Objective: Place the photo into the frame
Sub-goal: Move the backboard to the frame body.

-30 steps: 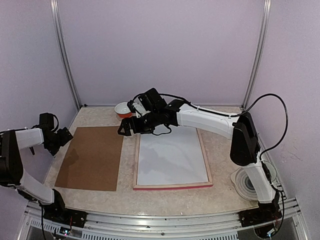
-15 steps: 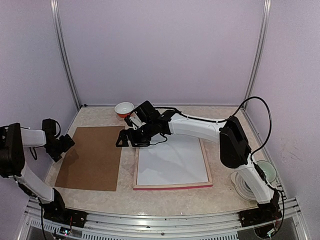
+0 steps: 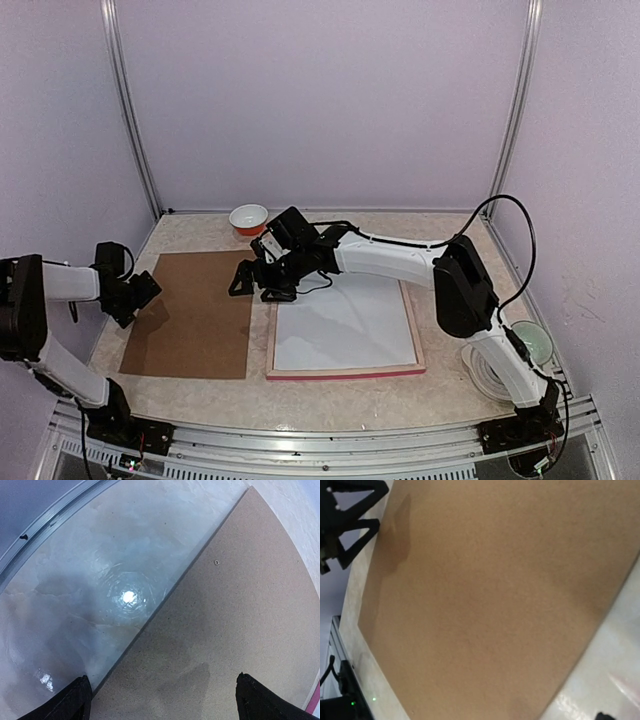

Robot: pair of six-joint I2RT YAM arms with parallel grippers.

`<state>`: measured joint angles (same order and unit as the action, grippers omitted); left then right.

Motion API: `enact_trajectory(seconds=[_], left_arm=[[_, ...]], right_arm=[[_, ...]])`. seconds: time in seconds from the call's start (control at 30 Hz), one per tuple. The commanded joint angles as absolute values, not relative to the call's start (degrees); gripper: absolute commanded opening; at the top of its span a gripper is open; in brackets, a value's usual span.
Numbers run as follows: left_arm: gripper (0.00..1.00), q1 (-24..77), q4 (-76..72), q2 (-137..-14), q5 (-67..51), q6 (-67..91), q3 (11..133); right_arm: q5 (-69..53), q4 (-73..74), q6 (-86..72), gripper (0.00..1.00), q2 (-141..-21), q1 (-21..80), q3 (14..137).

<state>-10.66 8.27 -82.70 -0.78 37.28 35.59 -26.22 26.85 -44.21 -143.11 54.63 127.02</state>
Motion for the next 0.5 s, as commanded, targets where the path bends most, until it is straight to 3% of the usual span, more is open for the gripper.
enact_trajectory(seconds=[0.0,0.47], left_arm=[[0.99,-7.85,6.25,-80.79,1.95,39.36,34.37],[0.99,-1.26,4.4,-75.64,8.3,44.26,28.5]], right_arm=[[-26.77,26.06,-46.35,0.99,-144.69,55.28,127.84],[-21.43,29.73,-52.4,0.99,-148.51,55.28,130.85]])
